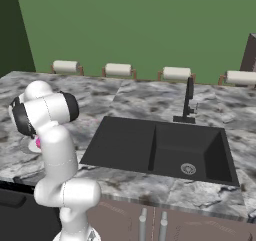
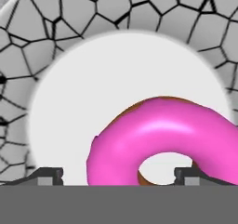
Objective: Place the pastries on the plates.
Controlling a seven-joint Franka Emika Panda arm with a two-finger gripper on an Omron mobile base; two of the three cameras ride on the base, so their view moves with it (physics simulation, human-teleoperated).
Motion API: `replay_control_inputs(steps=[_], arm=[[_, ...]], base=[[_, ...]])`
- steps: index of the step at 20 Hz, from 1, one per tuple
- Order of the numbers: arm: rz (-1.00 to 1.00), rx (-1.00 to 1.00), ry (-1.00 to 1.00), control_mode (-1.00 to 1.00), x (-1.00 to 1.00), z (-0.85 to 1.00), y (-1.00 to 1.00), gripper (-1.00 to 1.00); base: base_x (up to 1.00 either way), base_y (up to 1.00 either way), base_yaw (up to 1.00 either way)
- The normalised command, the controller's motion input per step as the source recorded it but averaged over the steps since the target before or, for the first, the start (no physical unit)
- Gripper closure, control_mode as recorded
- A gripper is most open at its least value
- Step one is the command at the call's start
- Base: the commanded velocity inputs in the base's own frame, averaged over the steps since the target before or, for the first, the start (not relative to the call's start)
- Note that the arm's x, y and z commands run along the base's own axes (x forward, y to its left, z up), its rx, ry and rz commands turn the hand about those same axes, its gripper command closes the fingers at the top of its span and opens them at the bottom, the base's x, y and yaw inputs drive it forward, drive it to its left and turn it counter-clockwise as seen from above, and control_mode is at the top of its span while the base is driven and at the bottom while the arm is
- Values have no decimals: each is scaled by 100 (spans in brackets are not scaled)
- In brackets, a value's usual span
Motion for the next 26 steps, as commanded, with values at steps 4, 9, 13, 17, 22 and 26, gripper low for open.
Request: replay_control_inputs(steps=[4,9,13,17,22,26], arm=[[0,0,-3,-100,-5,35,0,-100],[2,1,-8,-100,-35,84,0,-100],[0,0,0,-100,-4,75,-9,-100],[0,1,1,-100,17,36,-44,-100],[0,0,0,-100,31,8,-40,-100],[0,0,0,-100,31,0,-22,-100]], base=[[0,0,0],[0,0,0],[0,0,0],[0,0,0],[0,0,0],[0,0,0]])
